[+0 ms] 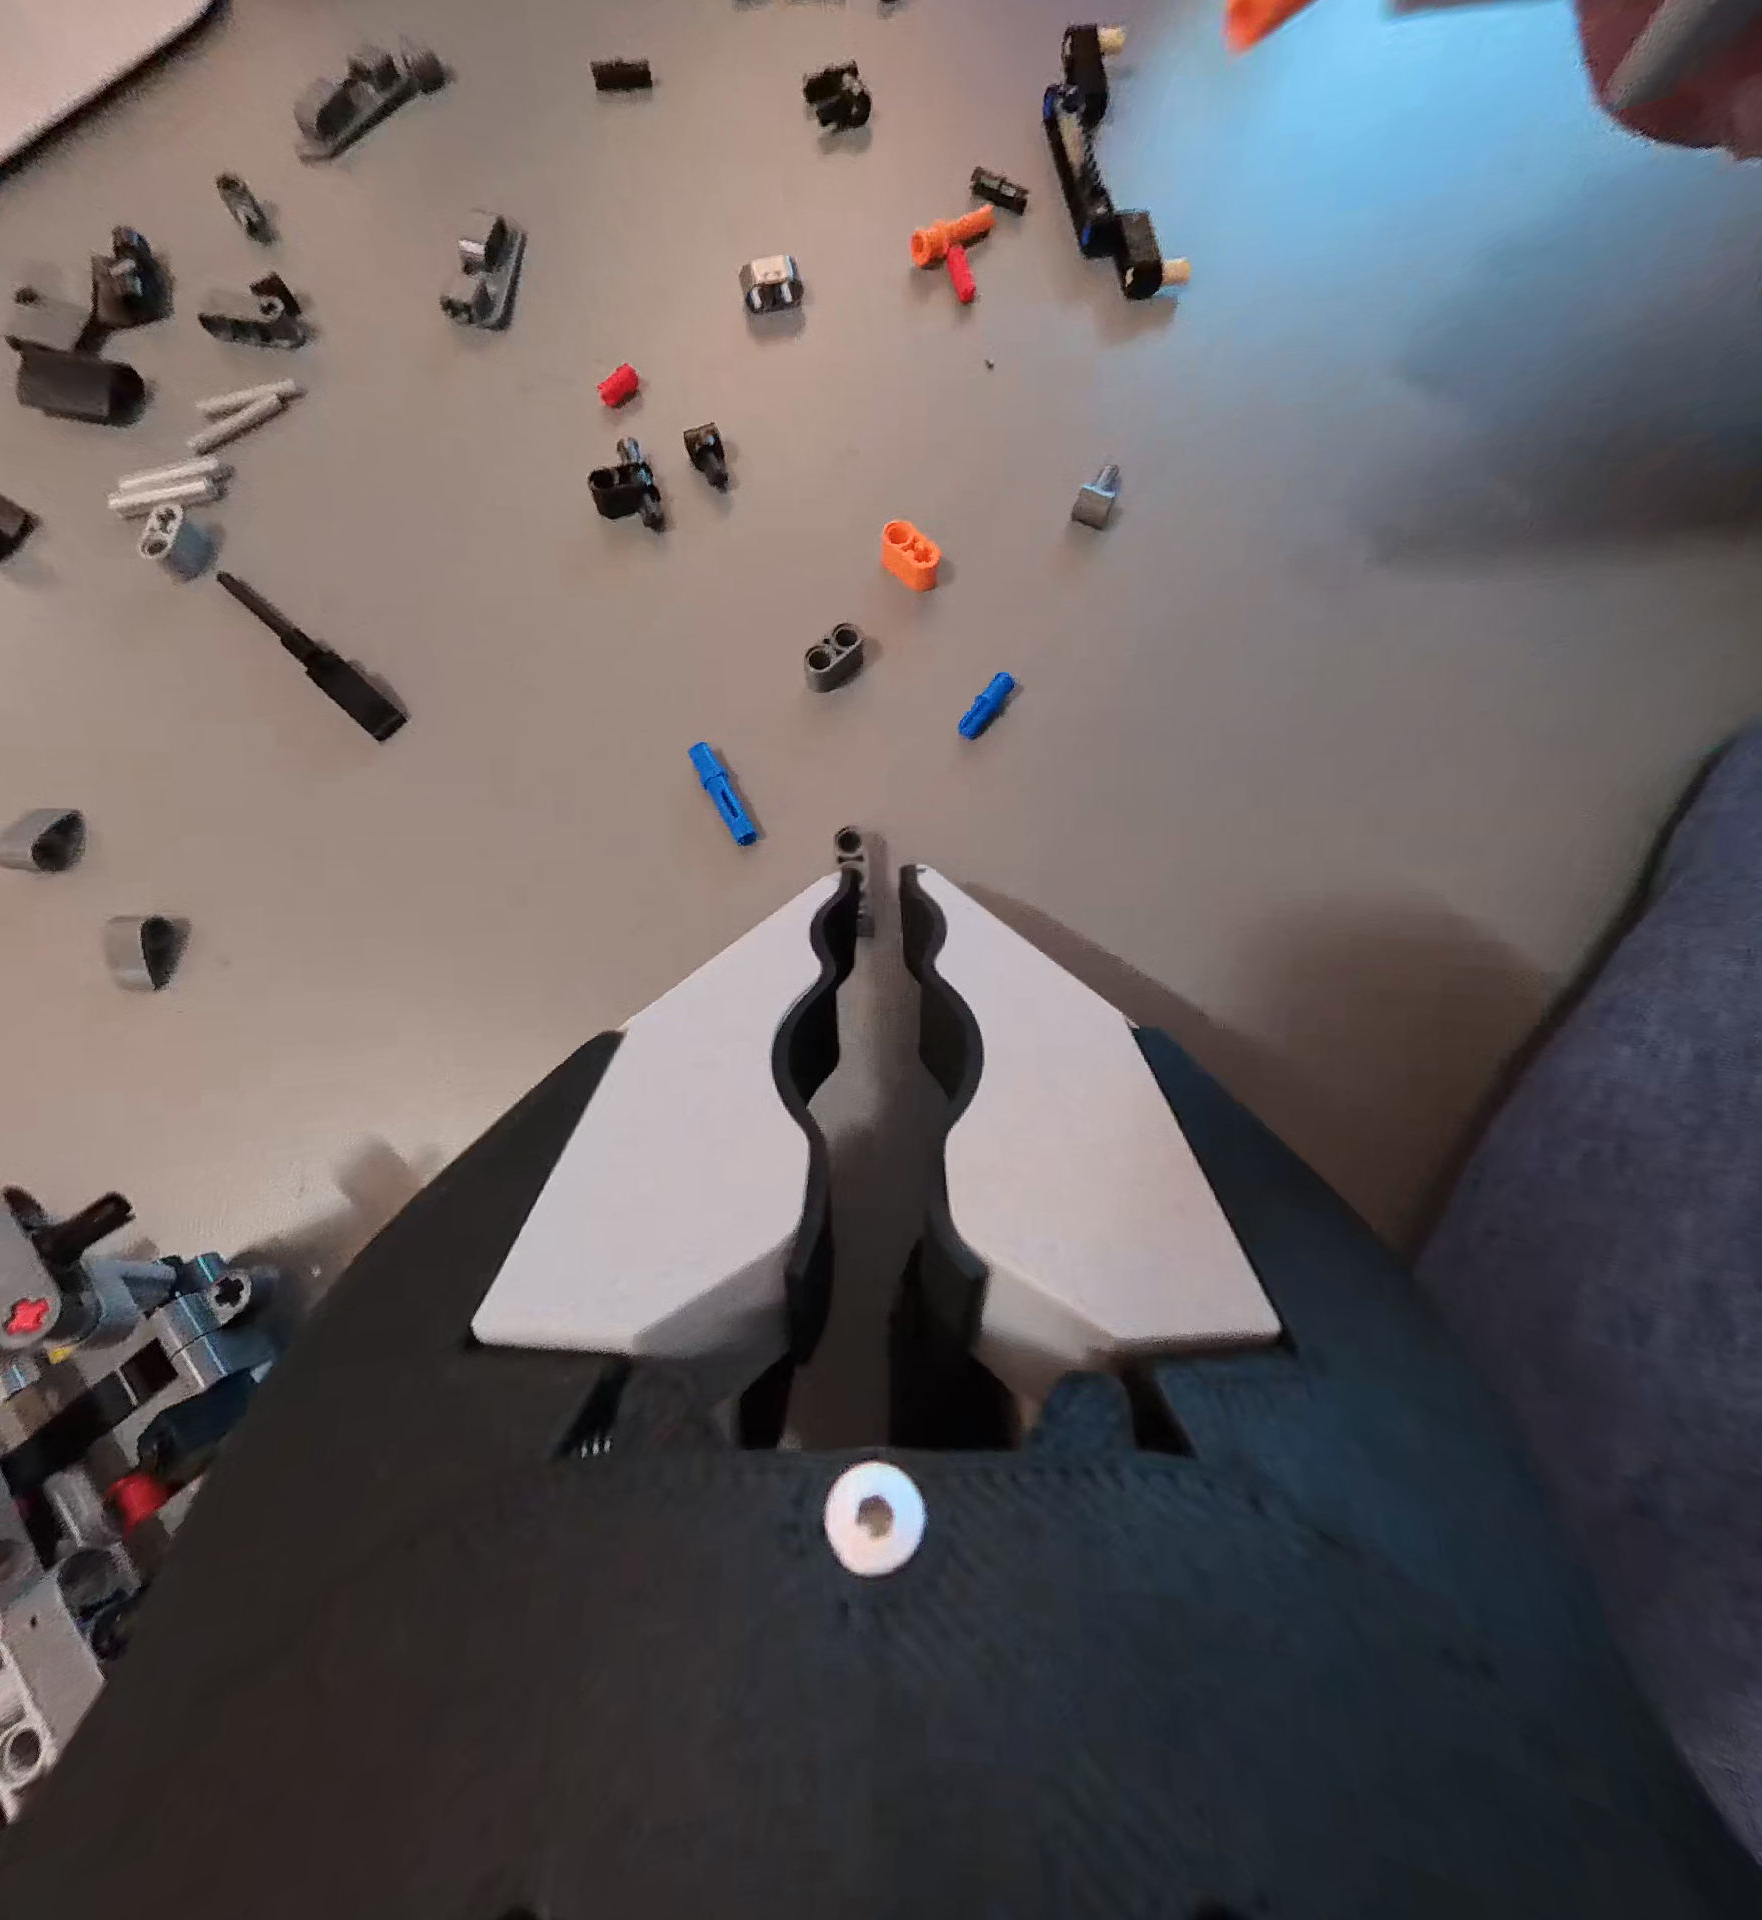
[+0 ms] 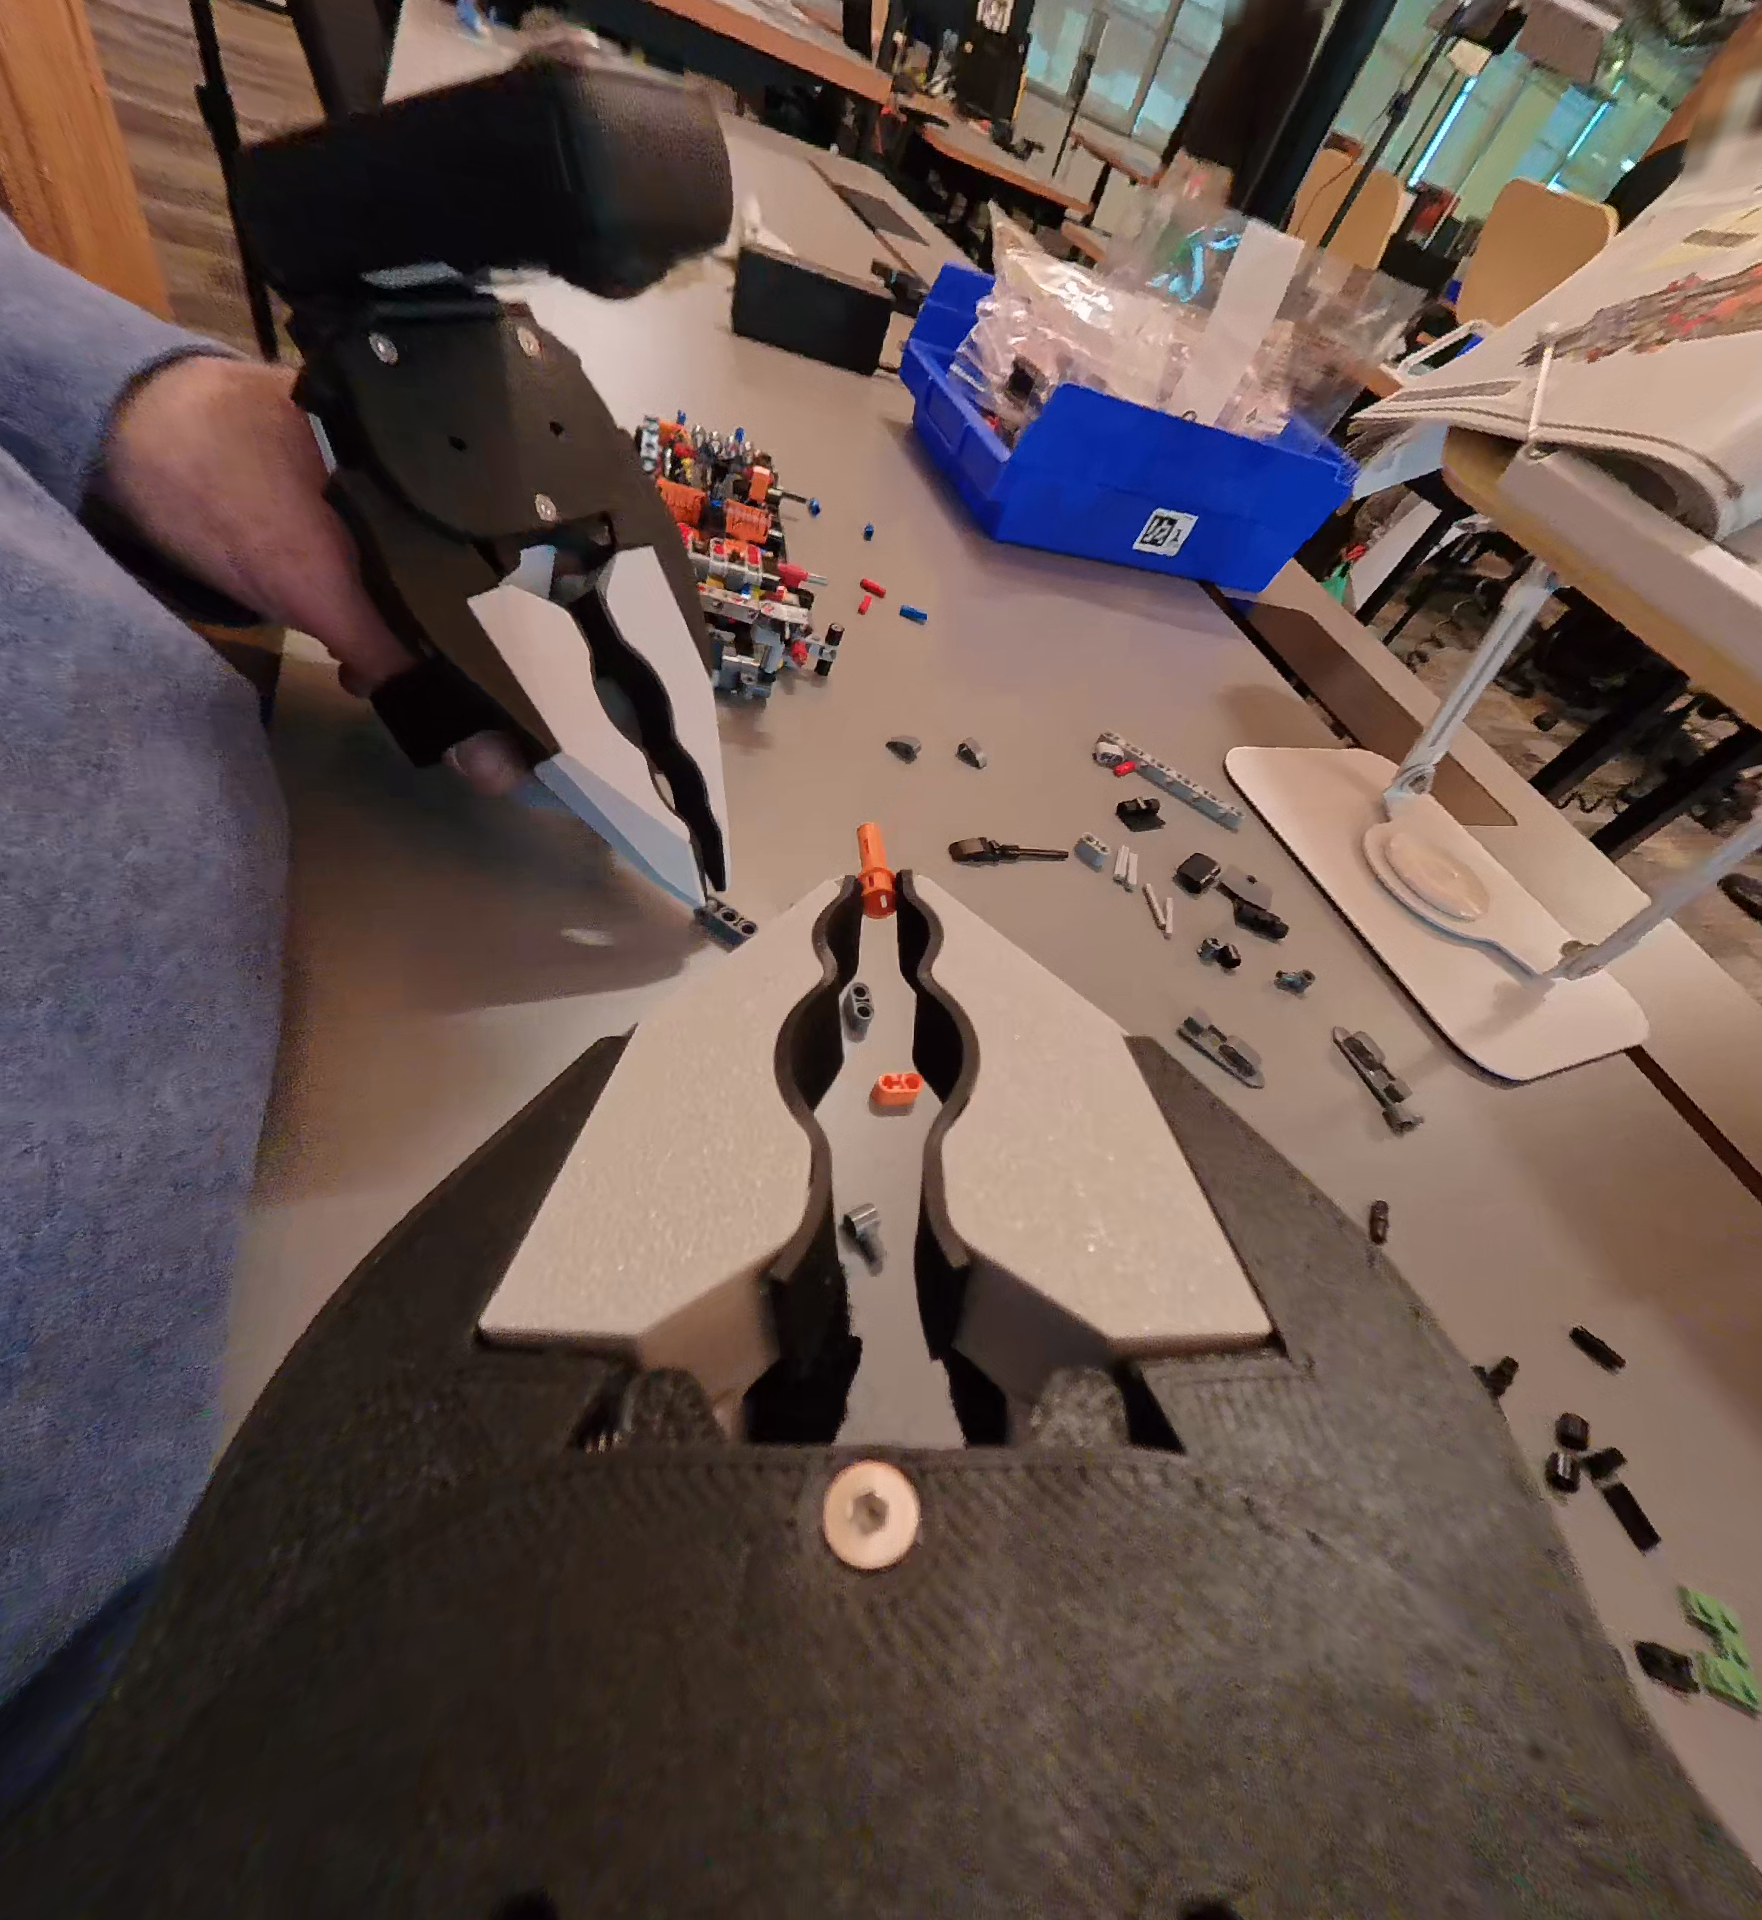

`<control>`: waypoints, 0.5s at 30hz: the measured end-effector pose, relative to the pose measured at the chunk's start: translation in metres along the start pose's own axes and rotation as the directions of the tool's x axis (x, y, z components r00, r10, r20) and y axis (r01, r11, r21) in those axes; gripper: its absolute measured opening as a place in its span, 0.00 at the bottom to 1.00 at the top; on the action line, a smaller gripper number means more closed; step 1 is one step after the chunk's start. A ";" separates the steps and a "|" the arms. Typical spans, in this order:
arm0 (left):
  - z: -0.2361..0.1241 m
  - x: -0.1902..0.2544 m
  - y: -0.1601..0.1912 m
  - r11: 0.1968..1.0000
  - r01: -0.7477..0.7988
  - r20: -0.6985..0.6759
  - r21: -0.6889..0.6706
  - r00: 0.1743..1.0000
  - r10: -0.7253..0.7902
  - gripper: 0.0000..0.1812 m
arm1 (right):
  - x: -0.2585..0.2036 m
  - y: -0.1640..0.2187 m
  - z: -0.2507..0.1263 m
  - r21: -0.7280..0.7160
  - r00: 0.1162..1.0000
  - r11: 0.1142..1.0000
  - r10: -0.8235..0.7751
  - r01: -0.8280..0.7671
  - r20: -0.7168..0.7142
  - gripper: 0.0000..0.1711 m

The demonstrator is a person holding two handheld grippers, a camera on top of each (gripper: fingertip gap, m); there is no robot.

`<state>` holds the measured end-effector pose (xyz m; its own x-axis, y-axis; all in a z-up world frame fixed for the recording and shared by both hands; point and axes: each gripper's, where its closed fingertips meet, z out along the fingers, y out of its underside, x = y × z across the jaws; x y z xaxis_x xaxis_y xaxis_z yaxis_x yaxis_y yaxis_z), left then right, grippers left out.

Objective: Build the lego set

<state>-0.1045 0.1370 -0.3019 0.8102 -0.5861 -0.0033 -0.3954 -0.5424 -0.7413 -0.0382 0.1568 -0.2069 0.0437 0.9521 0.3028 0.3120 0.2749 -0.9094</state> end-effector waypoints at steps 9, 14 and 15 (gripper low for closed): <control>-0.032 0.026 -0.068 0.892 -0.381 0.127 0.244 0.924 0.360 0.09 | -0.023 -0.001 0.024 -0.078 0.970 0.993 0.109 -0.094 0.219 0.02; -0.032 0.029 -0.073 0.797 -0.569 0.248 0.203 0.817 0.520 0.04 | -0.031 -0.004 0.028 -0.114 0.941 0.983 0.174 -0.146 0.291 0.03; -0.032 0.031 -0.072 0.791 -0.578 0.250 0.200 0.811 0.529 0.02 | -0.032 -0.004 0.029 -0.121 0.940 0.982 0.178 -0.148 0.292 0.03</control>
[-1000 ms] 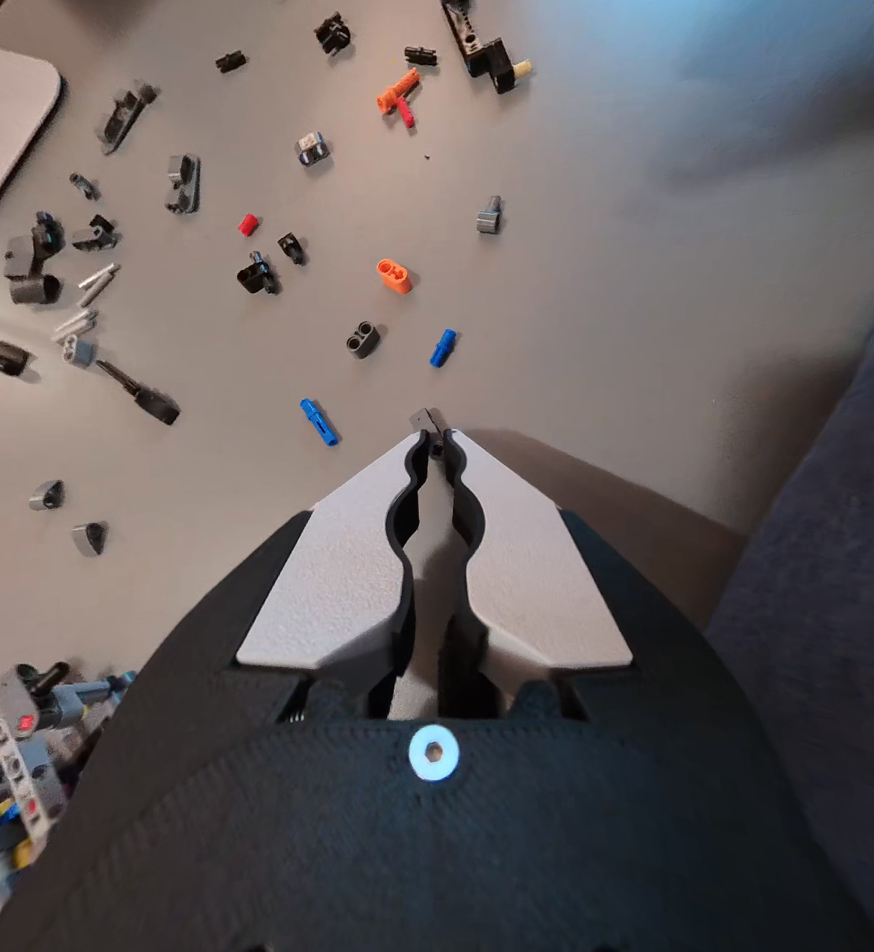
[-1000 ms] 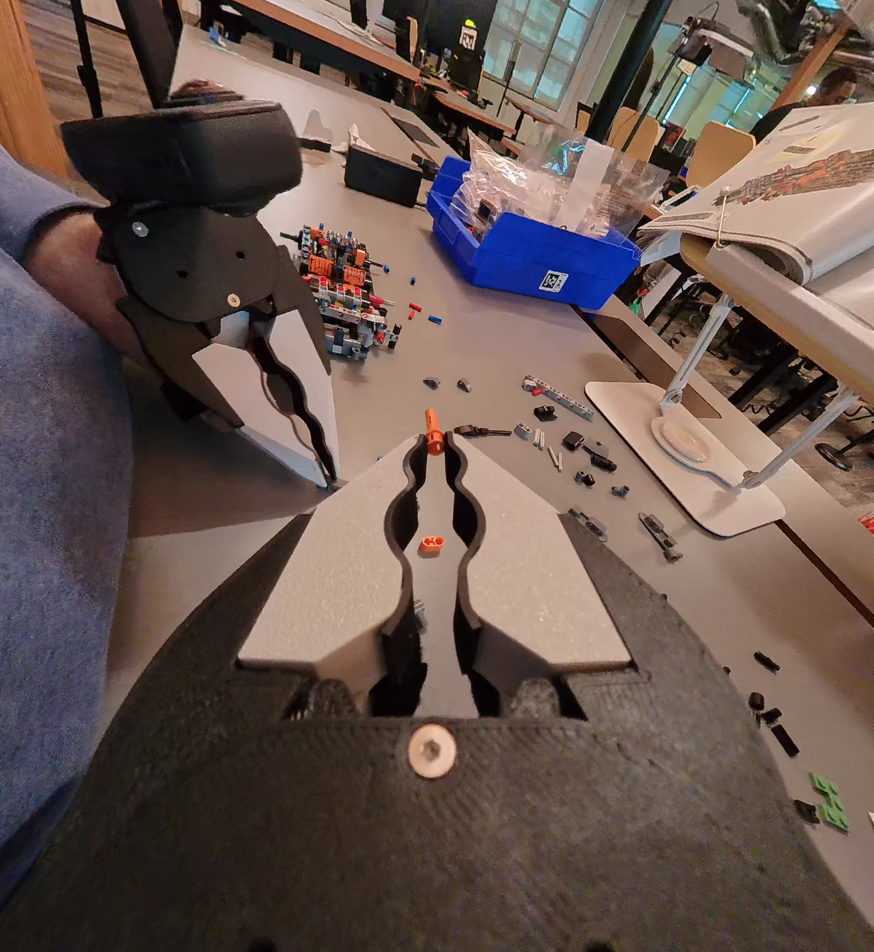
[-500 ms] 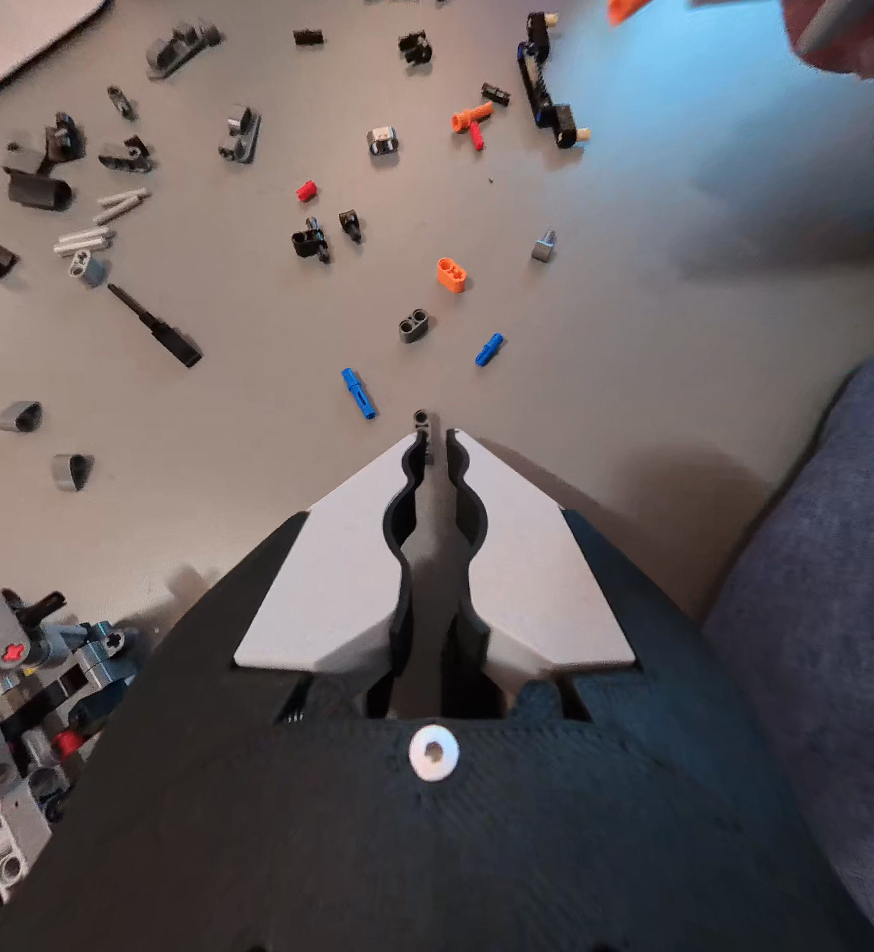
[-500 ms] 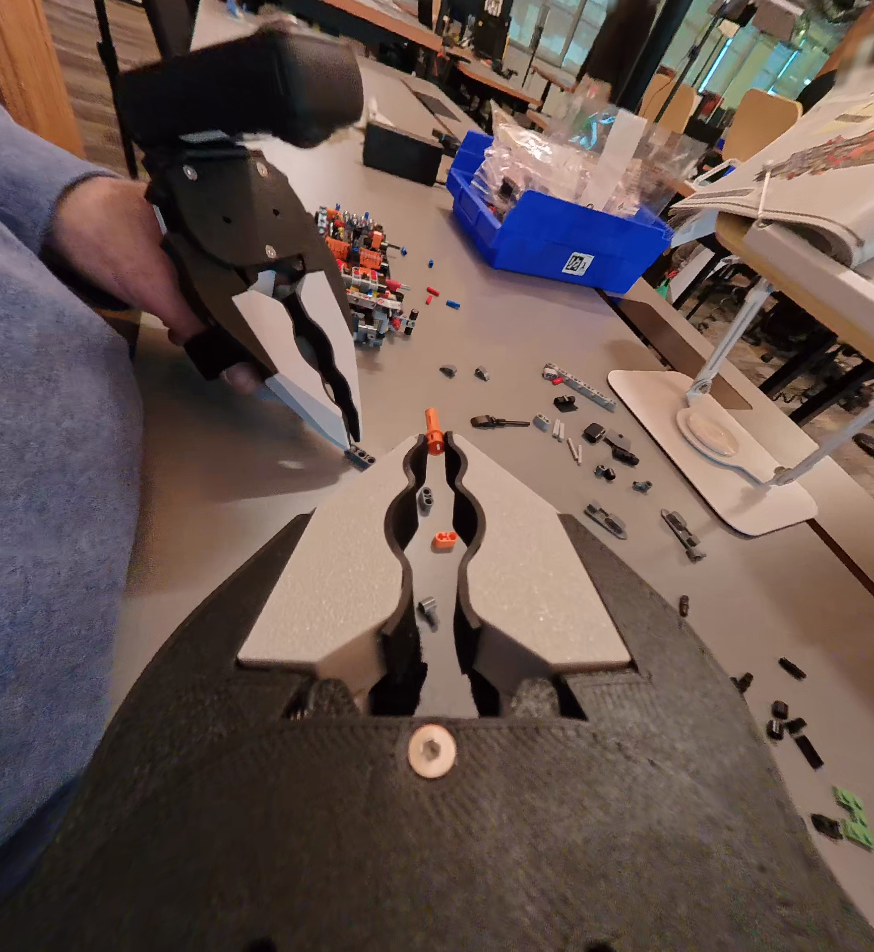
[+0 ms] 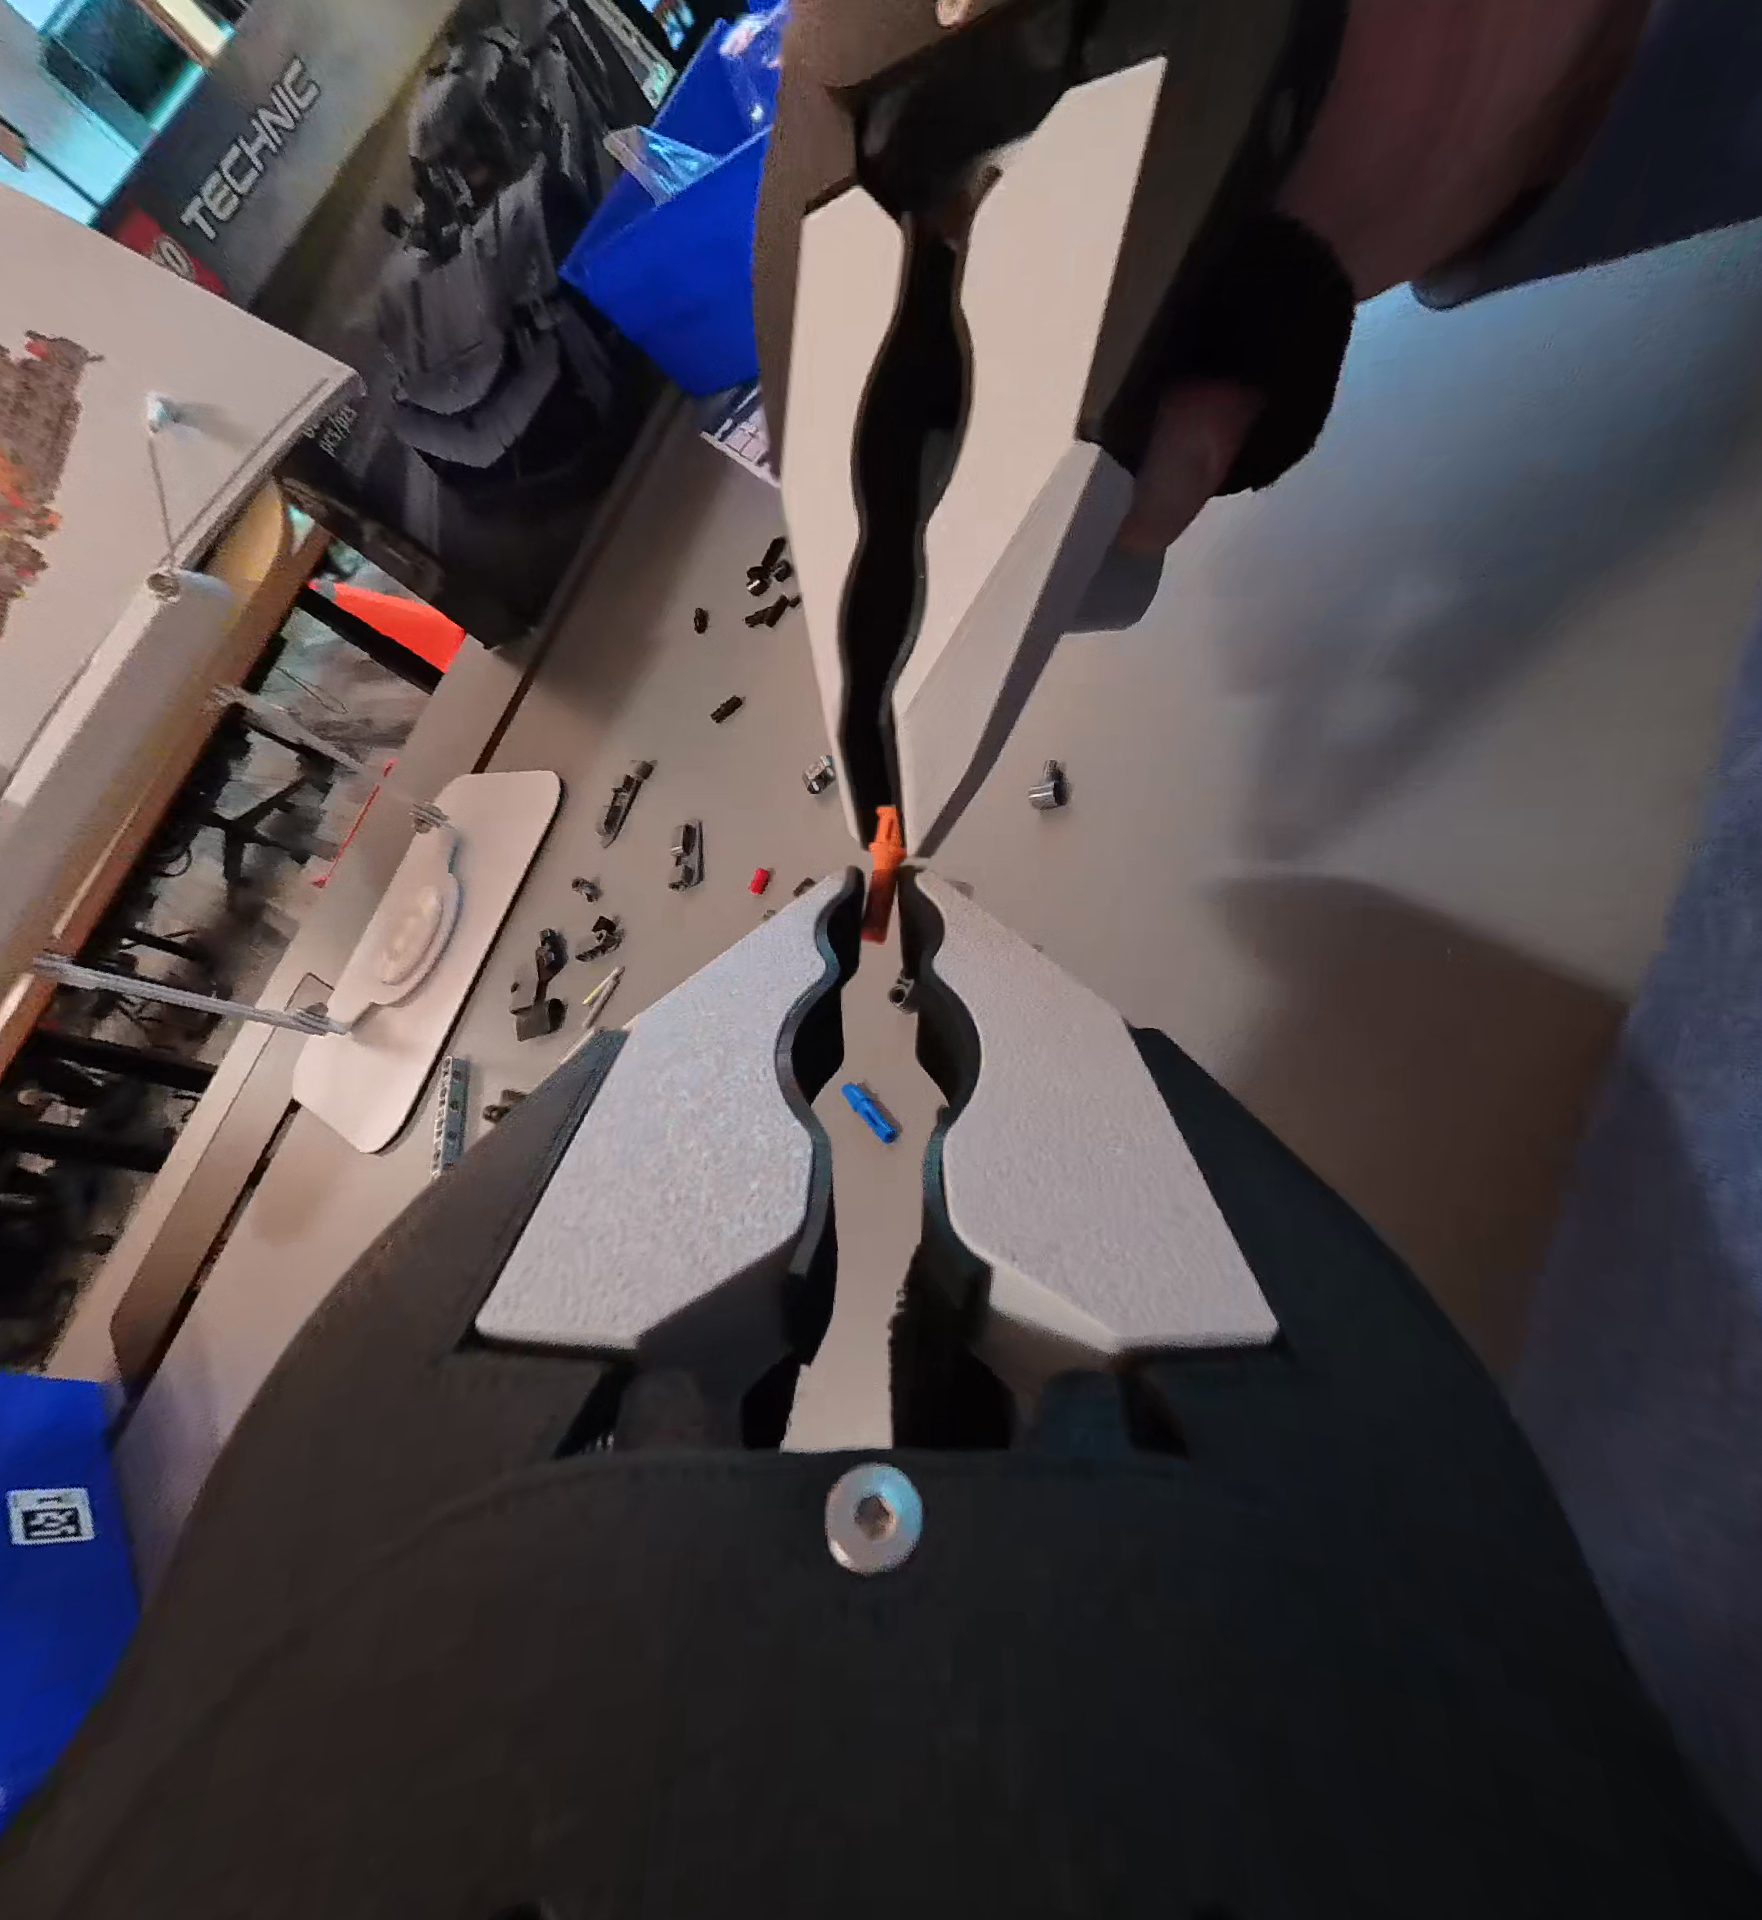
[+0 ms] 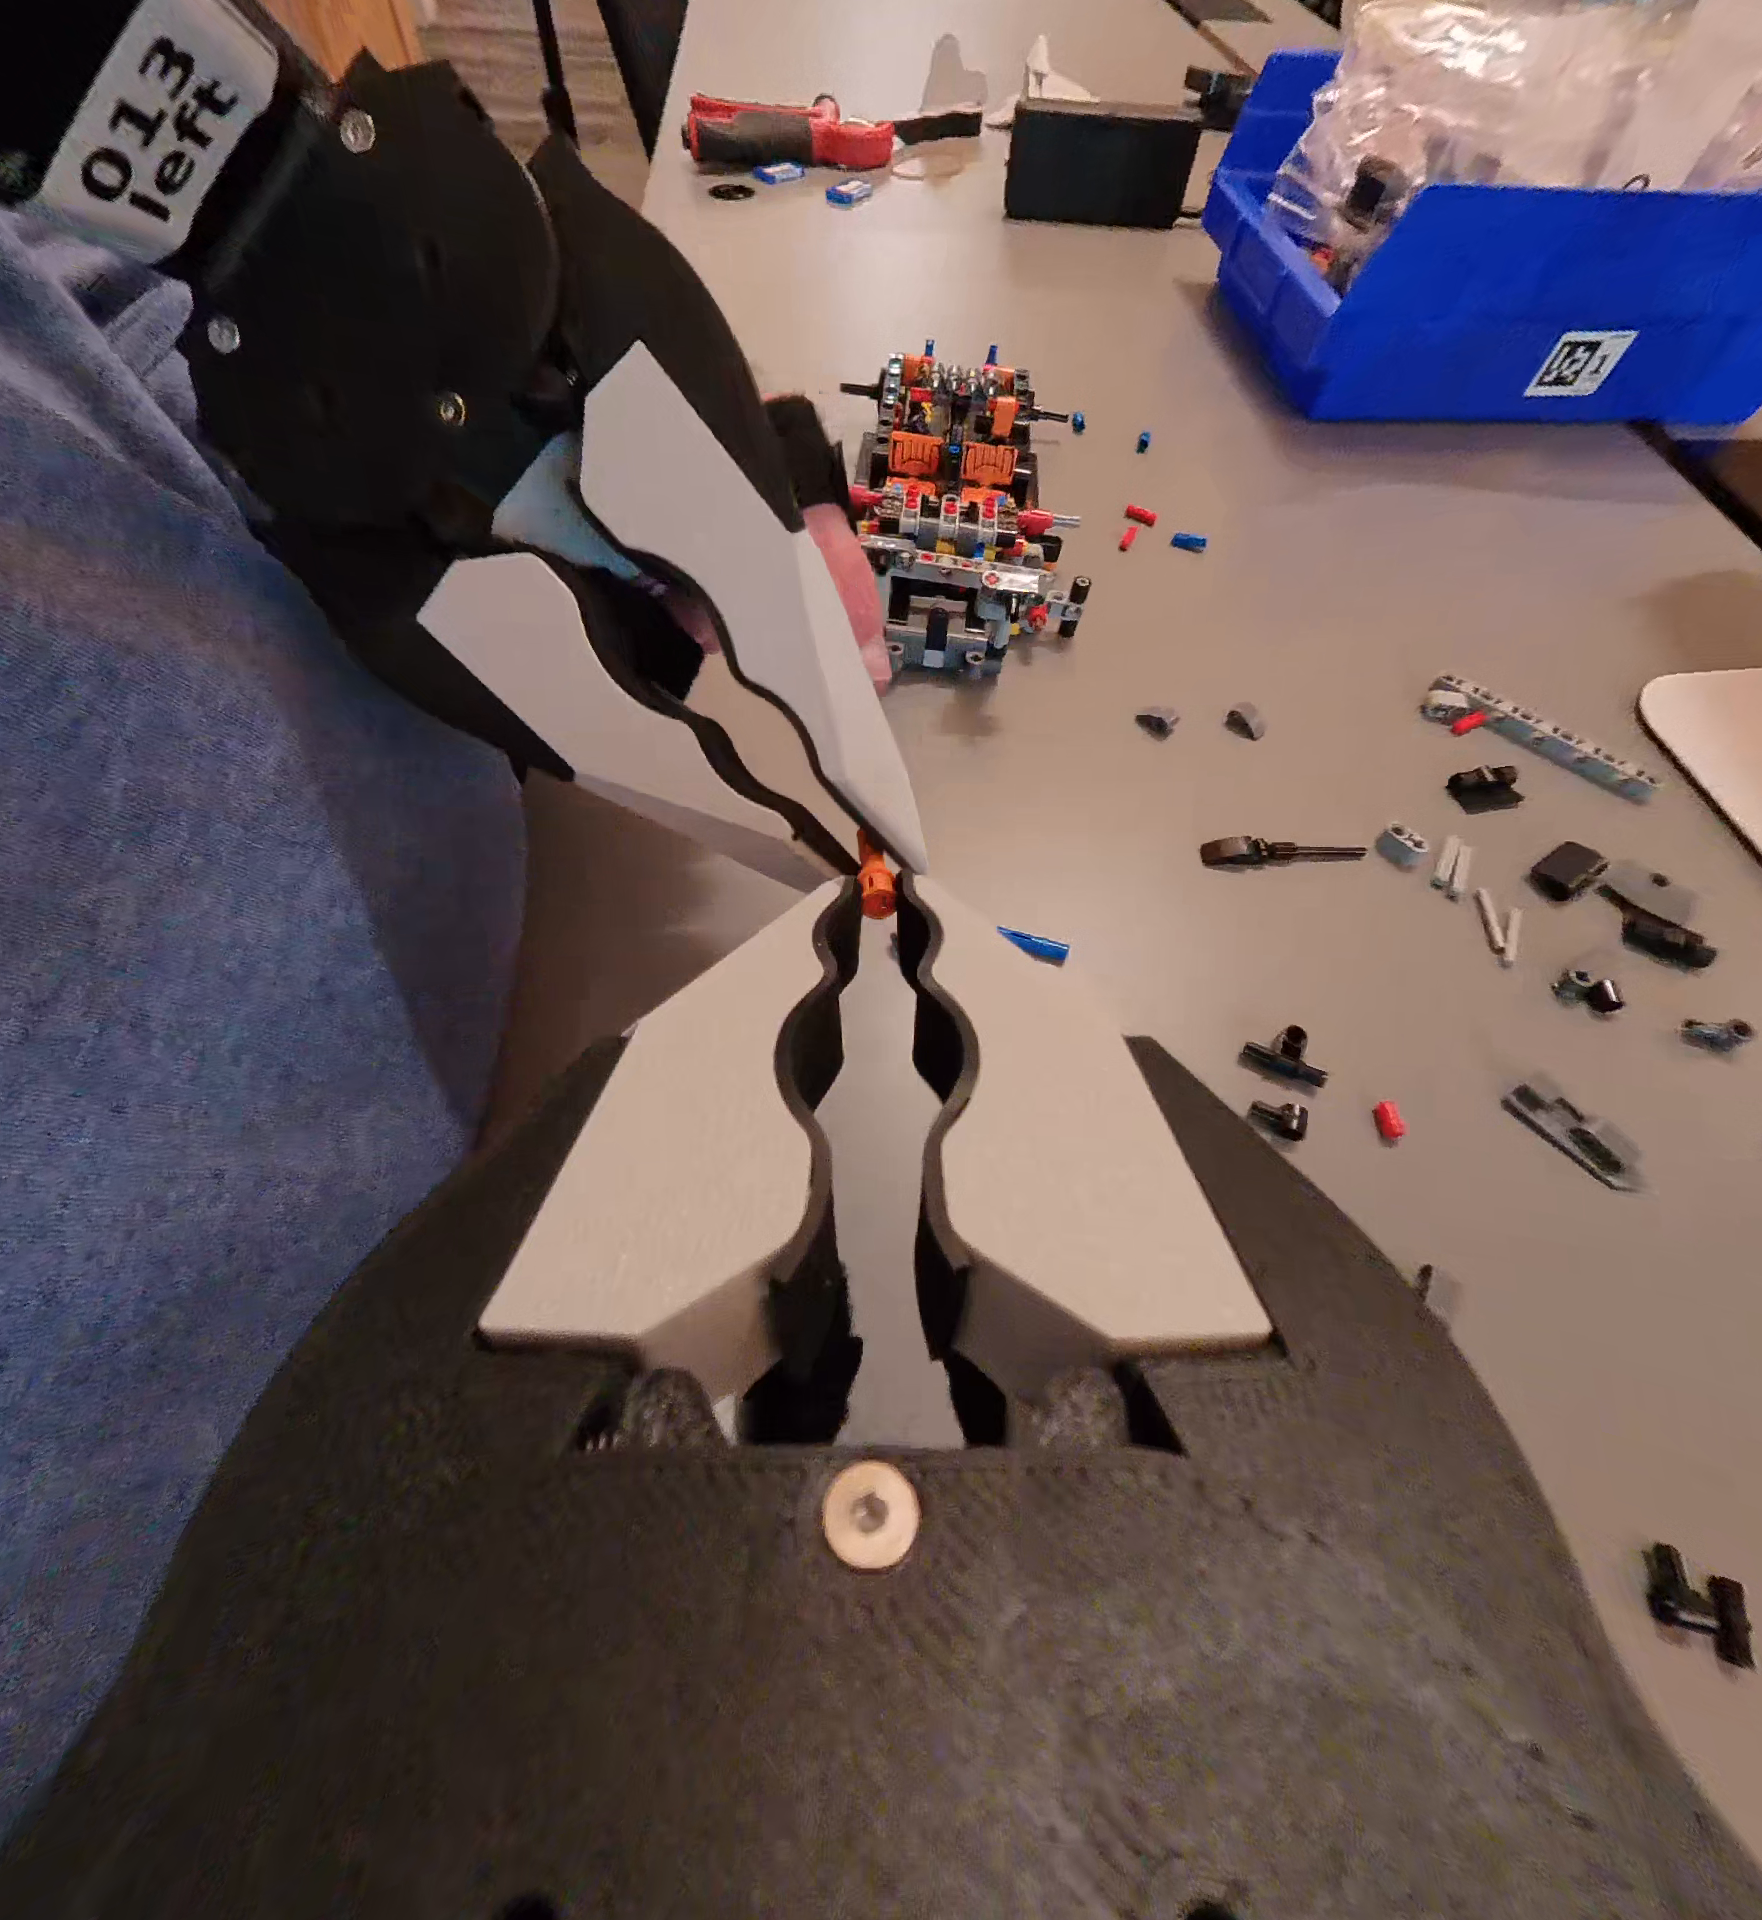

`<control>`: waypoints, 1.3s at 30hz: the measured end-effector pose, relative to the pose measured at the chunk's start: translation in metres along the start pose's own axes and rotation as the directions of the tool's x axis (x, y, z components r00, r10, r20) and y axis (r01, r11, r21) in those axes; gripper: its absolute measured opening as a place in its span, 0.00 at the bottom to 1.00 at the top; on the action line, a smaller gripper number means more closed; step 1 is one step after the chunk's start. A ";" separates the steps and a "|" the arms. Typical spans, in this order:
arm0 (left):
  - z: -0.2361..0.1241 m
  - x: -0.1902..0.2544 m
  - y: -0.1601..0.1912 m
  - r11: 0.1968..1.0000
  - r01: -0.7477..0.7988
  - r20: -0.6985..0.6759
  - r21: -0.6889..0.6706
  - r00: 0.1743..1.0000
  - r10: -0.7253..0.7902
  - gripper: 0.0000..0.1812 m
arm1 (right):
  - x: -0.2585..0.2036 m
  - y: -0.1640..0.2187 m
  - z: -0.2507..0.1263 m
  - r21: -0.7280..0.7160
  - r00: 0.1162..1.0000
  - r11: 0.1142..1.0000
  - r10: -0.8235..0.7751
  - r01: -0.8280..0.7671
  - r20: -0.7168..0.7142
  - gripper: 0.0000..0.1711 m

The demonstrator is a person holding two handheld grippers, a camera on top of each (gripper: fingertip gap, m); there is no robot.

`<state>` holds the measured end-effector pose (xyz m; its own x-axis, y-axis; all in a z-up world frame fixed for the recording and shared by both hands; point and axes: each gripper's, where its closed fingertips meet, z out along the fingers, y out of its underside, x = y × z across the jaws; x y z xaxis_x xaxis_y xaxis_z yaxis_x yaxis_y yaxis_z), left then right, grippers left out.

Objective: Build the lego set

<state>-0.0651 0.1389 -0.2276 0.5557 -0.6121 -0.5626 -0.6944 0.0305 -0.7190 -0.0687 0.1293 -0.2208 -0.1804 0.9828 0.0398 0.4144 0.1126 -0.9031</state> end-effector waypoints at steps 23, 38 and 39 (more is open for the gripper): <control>-0.014 -0.016 -0.012 0.927 0.306 -0.010 0.217 0.950 -0.311 0.01 | 0.001 -0.032 0.000 0.243 0.941 0.910 0.316 -0.337 0.121 0.03; 0.003 0.015 0.068 0.936 0.319 -0.071 -0.148 0.941 -0.332 0.04 | 0.016 0.032 0.046 -0.095 0.988 0.986 0.126 -0.135 -0.094 0.02; 0.005 0.015 0.074 0.934 0.312 -0.057 -0.175 0.944 -0.326 0.03 | 0.018 0.034 0.048 -0.108 0.988 0.987 0.111 -0.122 -0.105 0.02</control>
